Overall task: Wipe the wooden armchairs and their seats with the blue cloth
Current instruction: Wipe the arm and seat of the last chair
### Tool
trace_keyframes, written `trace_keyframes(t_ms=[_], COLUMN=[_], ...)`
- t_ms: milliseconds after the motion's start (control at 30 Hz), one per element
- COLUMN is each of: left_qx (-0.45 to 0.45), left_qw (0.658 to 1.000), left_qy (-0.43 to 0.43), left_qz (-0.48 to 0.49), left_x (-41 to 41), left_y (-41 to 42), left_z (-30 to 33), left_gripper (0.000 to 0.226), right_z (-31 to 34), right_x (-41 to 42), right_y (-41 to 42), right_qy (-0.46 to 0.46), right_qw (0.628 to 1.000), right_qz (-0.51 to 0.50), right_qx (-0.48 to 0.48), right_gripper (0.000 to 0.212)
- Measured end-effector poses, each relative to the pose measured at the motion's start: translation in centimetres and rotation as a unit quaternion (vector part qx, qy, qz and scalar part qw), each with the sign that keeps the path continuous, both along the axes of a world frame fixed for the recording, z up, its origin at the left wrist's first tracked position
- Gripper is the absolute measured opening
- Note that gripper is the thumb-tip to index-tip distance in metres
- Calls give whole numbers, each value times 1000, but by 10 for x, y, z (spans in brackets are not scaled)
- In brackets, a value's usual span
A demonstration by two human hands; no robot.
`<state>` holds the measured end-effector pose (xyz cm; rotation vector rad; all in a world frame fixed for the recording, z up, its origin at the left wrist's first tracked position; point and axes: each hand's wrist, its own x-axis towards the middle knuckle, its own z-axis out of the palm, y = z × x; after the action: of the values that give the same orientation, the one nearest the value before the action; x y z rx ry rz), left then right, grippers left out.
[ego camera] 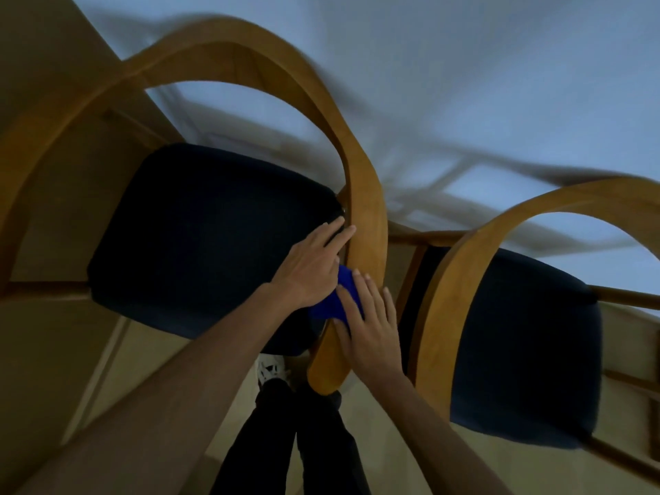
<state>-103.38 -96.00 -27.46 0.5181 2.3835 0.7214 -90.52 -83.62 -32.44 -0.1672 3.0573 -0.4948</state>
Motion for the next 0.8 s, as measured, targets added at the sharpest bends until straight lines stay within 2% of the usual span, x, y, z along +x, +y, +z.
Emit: trace_keyframes(t_ms=[67,133,267,333,467,533,667,800], left_qx=[-19,-39,-87,-110,-139,-145,-132,-128], left_qw=[1000,999,994,992,988,988,990,988], left_qy=[5,11,25,27,28,31,44,89], left_qz=[11,29,62,63,66,49,26,9], left_x=[-2,-8,-20,-27,-43,-50,-79,-117], left_y=[-3,-6,-18,-21,-21,-18,-22,-46], left_z=[-2,-2,-3,-2,-3,-5,-10,-14], left_gripper=[54,55,55,55,56,56,58,57], right_z=[-3,-4,0,0,1,-2,-4,-3], right_x=[-20,-70,-151,-128,-23,-13,-100,-213], right_y=[12,23,27,10,-12,-8,8,23], right_qy=[-2,2,-24,-17,-26,-16,3,-25], right_qw=[1000,1000,986,980,990,993,990,958], right_qz=[19,-11,-162,-198,-133,-113,-141,-282], right_qx=[12,15,-14,8,27,33,21,-37], right_gripper=[52,53,50,51,60,66,55,46])
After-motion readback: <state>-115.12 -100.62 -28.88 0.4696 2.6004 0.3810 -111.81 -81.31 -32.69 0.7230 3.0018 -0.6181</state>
